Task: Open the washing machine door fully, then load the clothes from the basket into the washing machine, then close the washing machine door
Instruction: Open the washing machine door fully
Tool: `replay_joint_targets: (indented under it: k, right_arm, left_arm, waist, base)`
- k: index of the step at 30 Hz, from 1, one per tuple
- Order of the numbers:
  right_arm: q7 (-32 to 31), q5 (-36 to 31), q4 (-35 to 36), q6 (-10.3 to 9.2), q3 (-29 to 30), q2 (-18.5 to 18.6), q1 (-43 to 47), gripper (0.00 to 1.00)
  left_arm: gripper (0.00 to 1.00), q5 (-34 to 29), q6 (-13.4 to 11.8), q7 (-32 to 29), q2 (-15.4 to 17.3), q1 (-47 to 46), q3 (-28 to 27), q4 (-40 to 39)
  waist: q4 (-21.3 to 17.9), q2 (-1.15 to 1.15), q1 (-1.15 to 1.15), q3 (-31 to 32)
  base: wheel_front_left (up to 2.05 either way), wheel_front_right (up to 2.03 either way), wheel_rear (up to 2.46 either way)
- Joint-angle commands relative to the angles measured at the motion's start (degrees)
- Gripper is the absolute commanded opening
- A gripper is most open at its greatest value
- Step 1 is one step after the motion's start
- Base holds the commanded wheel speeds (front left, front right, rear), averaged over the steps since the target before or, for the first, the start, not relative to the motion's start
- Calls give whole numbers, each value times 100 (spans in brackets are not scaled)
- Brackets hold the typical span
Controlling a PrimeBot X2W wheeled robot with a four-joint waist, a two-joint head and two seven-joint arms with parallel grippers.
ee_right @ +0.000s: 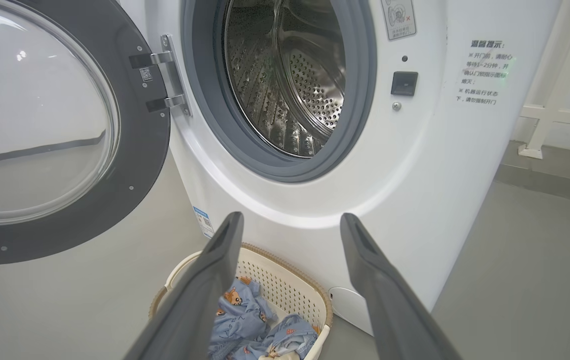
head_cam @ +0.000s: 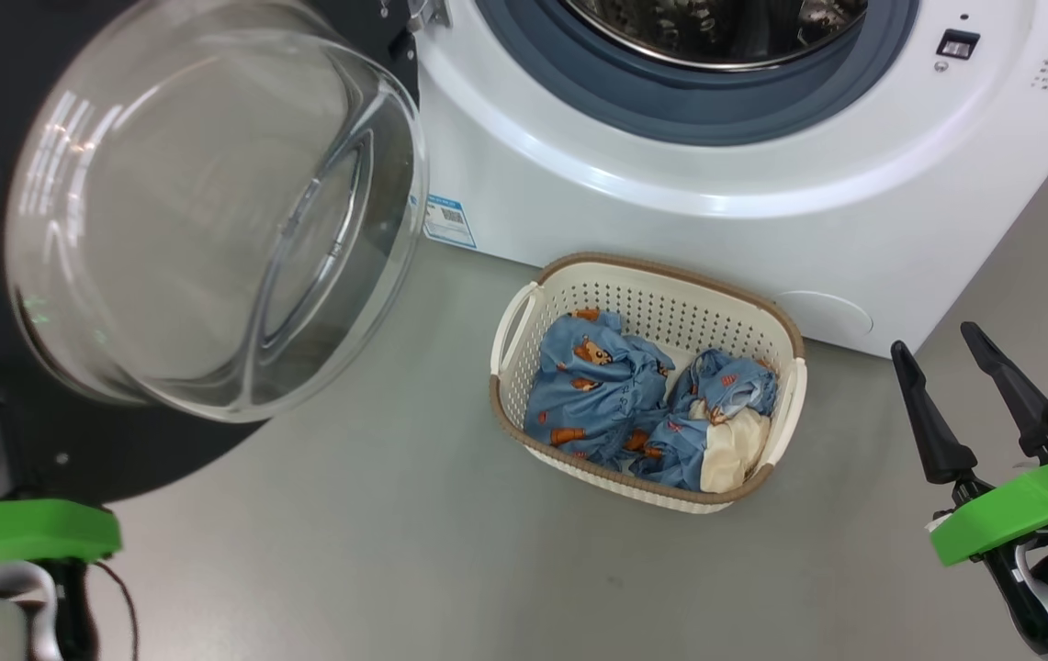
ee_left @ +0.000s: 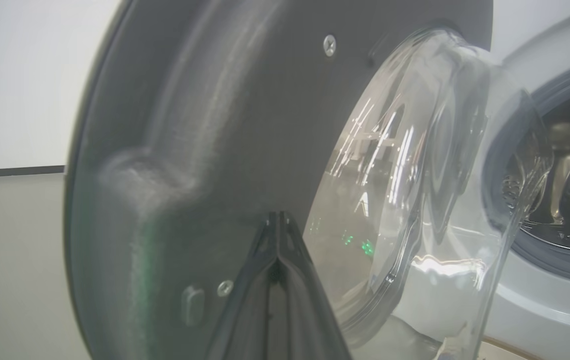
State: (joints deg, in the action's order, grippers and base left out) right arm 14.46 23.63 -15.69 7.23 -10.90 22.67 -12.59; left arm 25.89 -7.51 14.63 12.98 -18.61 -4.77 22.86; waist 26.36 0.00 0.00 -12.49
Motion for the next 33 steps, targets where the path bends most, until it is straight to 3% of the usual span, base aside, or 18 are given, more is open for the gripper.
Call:
replay_joint_targets:
  k: [1,14,33]
  right_arm:
    - [54,-84,146,25,-107,132,-110,100]
    - [54,-93,148,25,-230,301,-393,100]
    - [54,-122,169,25,-352,575,-837,100]
  left_arm:
    - [0,-56,9,36,374,-252,-381,-10]
    - [0,-530,355,37,538,-942,-1155,946]
    - [0,-1238,598,37,749,-1916,-2040,1942]
  waist:
    - [-5,0,0,-64]
    - [-100,0,0,-553]
    - [-170,0,0,-1278]
  base:
    - [0,0,0]
    - [0,0,0]
    - [0,0,0]
